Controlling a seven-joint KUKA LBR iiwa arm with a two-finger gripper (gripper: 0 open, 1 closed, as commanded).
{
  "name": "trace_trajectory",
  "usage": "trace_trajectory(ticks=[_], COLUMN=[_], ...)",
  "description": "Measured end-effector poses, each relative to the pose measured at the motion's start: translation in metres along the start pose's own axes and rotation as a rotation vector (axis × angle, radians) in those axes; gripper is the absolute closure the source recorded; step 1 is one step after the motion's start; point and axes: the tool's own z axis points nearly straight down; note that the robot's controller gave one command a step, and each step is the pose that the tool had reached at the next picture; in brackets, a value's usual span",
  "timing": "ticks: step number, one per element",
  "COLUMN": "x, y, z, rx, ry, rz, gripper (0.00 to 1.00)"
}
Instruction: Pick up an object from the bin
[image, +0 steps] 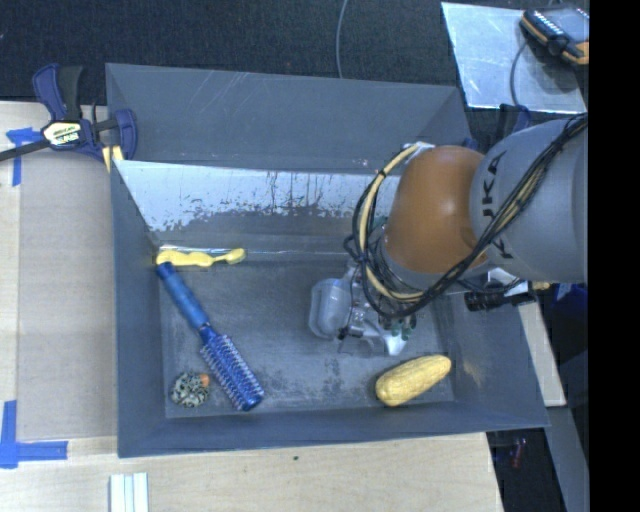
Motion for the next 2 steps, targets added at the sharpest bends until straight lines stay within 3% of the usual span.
trace_trajectory(ticks=[1,2], x=[-0.024,-0.014], y=[-0.058,-0.024], z=[0.025,0.047], rx=[-0.001,0.002], ry=[0.003,0.003], rz=[0.105,0.057], gripper=[1.0,1.0])
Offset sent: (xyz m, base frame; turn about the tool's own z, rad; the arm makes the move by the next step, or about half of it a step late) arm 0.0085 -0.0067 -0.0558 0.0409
